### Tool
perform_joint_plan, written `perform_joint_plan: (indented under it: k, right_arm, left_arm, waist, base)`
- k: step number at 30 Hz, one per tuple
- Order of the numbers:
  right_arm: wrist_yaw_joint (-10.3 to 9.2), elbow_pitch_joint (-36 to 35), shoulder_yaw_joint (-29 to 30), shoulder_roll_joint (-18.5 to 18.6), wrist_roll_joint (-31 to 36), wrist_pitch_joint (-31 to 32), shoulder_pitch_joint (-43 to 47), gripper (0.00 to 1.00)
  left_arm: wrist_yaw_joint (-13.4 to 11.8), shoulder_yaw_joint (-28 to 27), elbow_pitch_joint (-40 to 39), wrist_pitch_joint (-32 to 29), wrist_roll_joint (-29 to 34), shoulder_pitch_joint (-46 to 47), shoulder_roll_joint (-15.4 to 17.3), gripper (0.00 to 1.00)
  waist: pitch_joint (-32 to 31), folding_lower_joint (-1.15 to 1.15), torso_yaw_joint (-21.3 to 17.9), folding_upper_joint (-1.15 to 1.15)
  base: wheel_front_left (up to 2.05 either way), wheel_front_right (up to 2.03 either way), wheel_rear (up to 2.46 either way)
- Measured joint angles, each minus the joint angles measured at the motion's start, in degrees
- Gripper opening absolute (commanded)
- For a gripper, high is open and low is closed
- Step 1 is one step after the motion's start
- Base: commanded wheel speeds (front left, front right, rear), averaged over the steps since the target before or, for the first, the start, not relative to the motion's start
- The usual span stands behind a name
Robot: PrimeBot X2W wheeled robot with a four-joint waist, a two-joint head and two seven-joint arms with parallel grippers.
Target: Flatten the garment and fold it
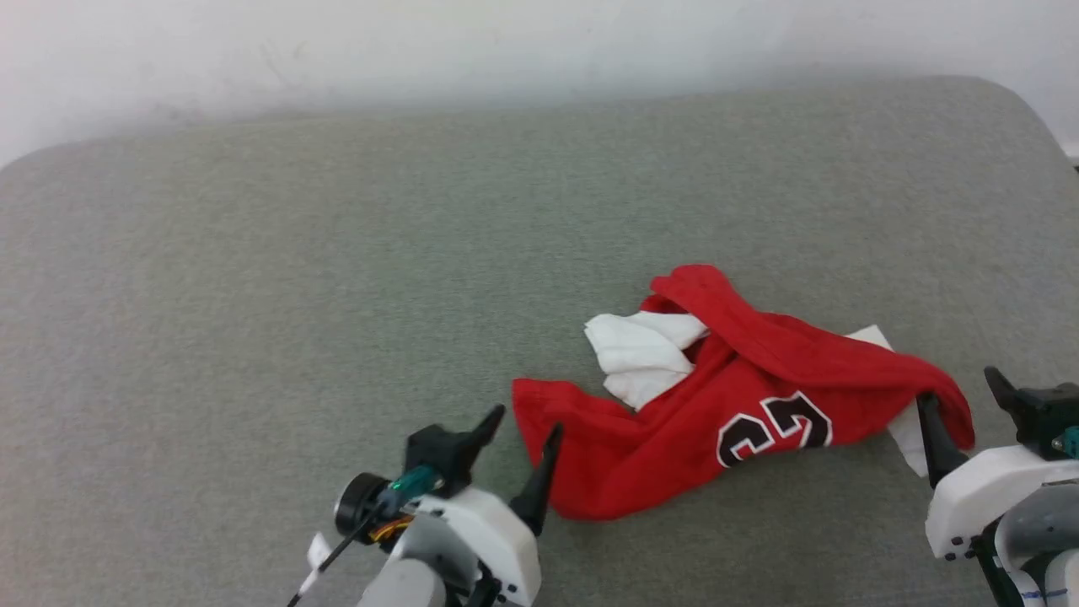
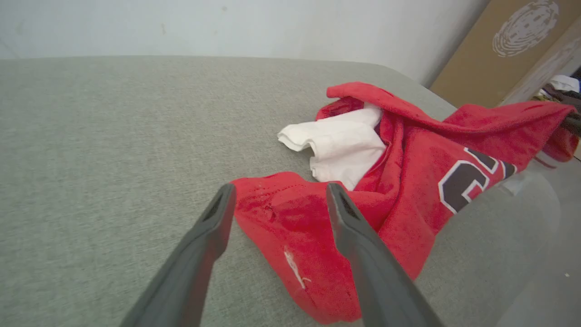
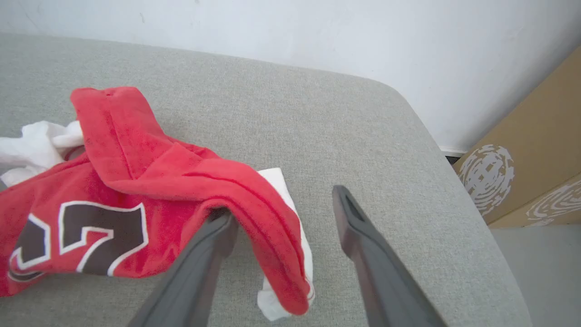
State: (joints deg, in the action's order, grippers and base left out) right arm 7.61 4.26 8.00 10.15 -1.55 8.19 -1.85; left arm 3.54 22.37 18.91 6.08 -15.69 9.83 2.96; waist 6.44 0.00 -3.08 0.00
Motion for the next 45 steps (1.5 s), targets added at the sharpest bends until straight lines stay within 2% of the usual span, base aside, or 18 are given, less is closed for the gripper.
perform_joint_plan:
  k: [5,9,12,13,14,15,18,21,25,30,34,39,40,41,45]
  right_arm:
    - [0.00,-4.25,-0.45,-1.75,0.09,-0.15,0.32,1.00]
    - [0.00,-6.04,-0.88,-2.44,0.19,-0.18,0.73,1.00]
    - [0.00,-6.31,-0.67,-3.05,0.20,-0.70,0.74,1.00]
    - [0.00,-6.31,-0.60,-3.16,0.27,-0.88,0.74,1.00]
    - [0.00,-6.27,-0.59,-3.30,0.49,-1.18,0.74,1.00]
    - [0.00,-6.23,-0.59,-3.55,0.66,-1.36,0.73,1.00]
    - [0.00,-5.63,-0.48,-4.13,1.16,-1.91,0.74,1.00]
    - [0.00,-4.94,-0.44,-4.27,1.66,-2.40,0.75,1.00]
    - [0.00,-3.99,-0.81,-4.42,2.10,-2.71,0.82,1.00]
    - [0.00,-3.14,-1.24,-4.42,2.11,-2.67,1.01,1.00]
    - [0.00,-2.55,-1.61,-4.43,2.10,-2.45,1.14,1.00]
    - [0.00,-1.37,-2.47,-4.46,2.08,-2.11,1.35,1.00]
    - [0.00,-1.18,-2.63,-4.47,2.08,-2.08,1.38,1.00]
    - [0.00,-0.97,-2.76,-4.46,2.08,-2.08,1.42,1.00]
    - [0.00,-0.57,-3.07,-4.21,2.07,-2.21,1.42,1.00]
  left_arm:
    - [0.40,2.02,4.78,-9.38,0.09,4.44,0.10,1.00]
    - [-1.68,2.57,8.01,-14.67,2.09,7.31,1.09,1.00]
    - [-1.46,2.86,10.10,-18.45,1.42,8.94,1.29,1.00]
    - [-0.94,3.18,10.42,-19.50,1.26,9.60,1.45,0.77]
    - [-0.46,3.55,10.53,-19.98,1.30,10.23,1.79,0.27]
    - [0.04,3.58,10.54,-19.97,1.14,10.58,2.12,0.00]
    - [0.38,2.36,10.51,-17.61,-0.09,11.04,2.54,0.00]
    - [0.30,0.36,10.20,-12.48,-1.37,10.85,2.74,0.00]
    - [-2.37,-5.54,7.09,-3.79,-3.39,10.94,4.48,0.00]
    - [-6.55,-12.81,1.33,4.03,-5.21,11.65,7.10,0.00]
    - [-10.04,-17.30,-3.36,6.67,-5.49,11.54,9.06,0.00]
    - [-13.35,-20.62,-1.15,6.28,-5.82,8.47,10.42,0.00]
    - [-13.72,-20.61,0.24,5.32,-6.02,7.61,10.46,0.35]
    - [-13.74,-20.60,1.33,5.20,-6.20,6.82,10.27,1.00]
    - [-12.82,-19.67,2.31,6.94,-6.33,5.94,8.93,1.00]
  waist:
    - [0.90,0.00,-2.24,0.00]
    - [2.39,0.00,-3.77,0.00]
    - [3.64,0.00,-4.72,0.00]
    - [4.03,0.00,-4.96,0.00]
    - [4.39,0.00,-5.19,0.00]
    - [4.69,0.00,-5.40,0.00]
    - [5.22,0.01,-5.60,0.00]
    - [4.98,0.02,-5.17,0.00]
    - [3.79,0.01,-4.07,0.00]
    - [2.14,0.01,-2.23,0.00]
    - [1.27,0.00,-0.69,0.00]
    - [1.30,0.00,0.89,0.00]
    - [1.39,0.00,1.14,0.00]
    - [1.49,0.01,1.41,0.00]
    - [1.71,0.01,2.73,0.00]
  base:
    - [0.00,0.00,0.00]
    - [0.00,0.00,0.00]
    - [0.00,0.00,0.00]
    - [0.00,0.00,0.00]
    - [0.00,0.00,0.00]
    - [0.00,0.00,0.00]
    - [0.00,0.00,0.00]
    - [0.00,0.00,0.00]
    - [0.00,0.00,0.00]
    - [0.00,0.00,0.00]
    - [0.00,0.00,0.00]
    - [0.00,0.00,0.00]
    - [0.00,0.00,0.00]
    - [0.00,0.00,0.00]
    - [0.00,0.00,0.00]
